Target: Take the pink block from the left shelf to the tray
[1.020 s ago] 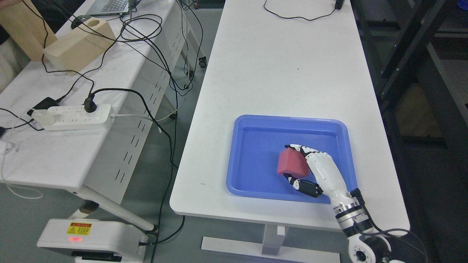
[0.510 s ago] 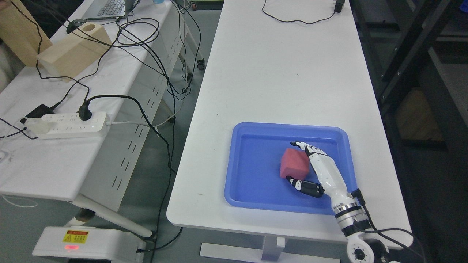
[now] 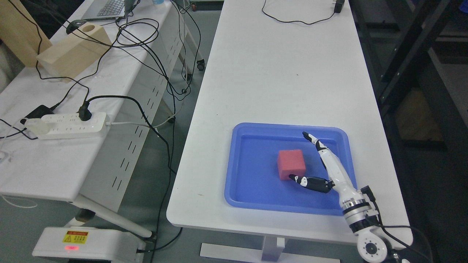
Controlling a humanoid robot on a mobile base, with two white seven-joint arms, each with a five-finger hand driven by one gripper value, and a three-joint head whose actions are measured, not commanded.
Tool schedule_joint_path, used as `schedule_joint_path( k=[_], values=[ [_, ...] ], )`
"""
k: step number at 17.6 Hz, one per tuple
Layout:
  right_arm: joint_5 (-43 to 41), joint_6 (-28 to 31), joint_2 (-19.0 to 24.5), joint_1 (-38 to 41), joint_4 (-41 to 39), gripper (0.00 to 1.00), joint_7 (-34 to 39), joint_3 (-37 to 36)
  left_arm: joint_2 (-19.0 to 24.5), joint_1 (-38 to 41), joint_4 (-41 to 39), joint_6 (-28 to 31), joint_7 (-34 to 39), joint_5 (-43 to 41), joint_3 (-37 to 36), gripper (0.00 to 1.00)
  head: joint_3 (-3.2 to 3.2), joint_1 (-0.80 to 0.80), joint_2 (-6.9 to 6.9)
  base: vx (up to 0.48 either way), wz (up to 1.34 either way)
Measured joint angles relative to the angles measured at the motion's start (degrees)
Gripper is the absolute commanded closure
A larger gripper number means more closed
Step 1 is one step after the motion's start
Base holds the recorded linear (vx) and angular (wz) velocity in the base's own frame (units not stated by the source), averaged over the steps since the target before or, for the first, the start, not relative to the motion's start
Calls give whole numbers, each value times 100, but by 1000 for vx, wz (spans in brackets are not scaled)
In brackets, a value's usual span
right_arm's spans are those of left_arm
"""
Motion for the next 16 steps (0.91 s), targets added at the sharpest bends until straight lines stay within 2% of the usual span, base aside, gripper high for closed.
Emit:
schedule_joint_path(
  k=[4, 12, 16],
  values=[
    [-603, -37, 0, -29, -1, 1, 71, -225, 0, 0, 0, 0, 0, 0, 0, 0, 0, 0, 0, -15, 0],
    [-1872, -1146, 0, -37, -2, 1, 972, -690, 0, 0, 0, 0, 0, 0, 0, 0, 0, 0, 0, -81, 0],
    [-2537, -1272, 0, -38, -2, 1, 418, -836, 0, 0, 0, 0, 0, 0, 0, 0, 0, 0, 0, -145, 0]
  ],
)
